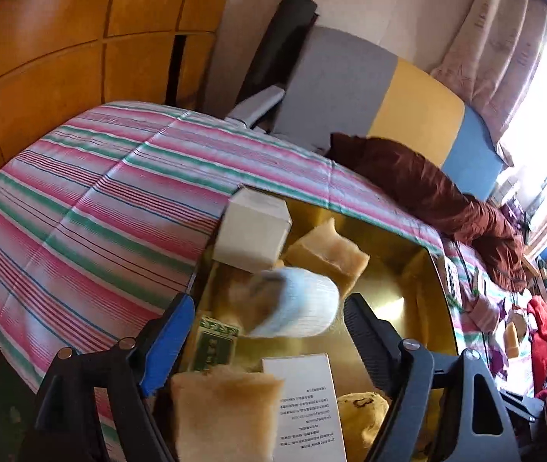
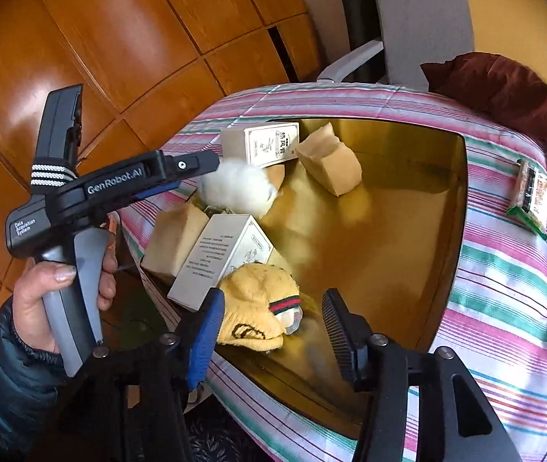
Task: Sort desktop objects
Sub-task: 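Open both tools to drop the knit item and sock into the tray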
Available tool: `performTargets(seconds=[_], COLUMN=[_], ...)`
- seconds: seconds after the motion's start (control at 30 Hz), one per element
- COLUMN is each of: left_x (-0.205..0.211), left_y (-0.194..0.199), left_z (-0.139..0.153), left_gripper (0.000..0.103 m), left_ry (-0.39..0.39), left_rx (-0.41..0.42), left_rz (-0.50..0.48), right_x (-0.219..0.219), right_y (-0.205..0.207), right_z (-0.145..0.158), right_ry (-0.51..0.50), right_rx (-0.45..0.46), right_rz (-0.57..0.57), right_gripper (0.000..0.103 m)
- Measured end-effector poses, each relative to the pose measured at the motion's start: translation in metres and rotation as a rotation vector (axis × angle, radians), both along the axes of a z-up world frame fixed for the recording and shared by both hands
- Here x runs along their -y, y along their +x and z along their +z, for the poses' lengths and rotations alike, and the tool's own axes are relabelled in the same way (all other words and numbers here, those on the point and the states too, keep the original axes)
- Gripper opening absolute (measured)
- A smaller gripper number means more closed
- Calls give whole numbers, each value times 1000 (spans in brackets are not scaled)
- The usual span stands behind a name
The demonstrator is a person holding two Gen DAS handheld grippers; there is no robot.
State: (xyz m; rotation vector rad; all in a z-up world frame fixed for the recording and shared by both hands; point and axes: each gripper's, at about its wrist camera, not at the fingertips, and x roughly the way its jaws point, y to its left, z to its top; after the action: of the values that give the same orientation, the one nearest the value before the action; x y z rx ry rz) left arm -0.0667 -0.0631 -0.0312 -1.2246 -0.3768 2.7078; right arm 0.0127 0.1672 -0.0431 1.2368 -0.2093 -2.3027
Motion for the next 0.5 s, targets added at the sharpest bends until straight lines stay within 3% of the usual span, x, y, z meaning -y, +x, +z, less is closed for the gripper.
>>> performTargets(seconds=[0.2, 0.5], left_x=[0, -58], left_y=[14, 35], left_z=[16, 32], left_gripper=[82, 81], left_ry=[-20, -115], left_rx=[-45, -113], left_rz=[30, -122], right_x=[-5, -21], right_y=[7, 17], right_z=[5, 13], right_ry=[10, 42], right_rx=[-30, -73], right_rz=[-13, -52], right_gripper=[62, 68])
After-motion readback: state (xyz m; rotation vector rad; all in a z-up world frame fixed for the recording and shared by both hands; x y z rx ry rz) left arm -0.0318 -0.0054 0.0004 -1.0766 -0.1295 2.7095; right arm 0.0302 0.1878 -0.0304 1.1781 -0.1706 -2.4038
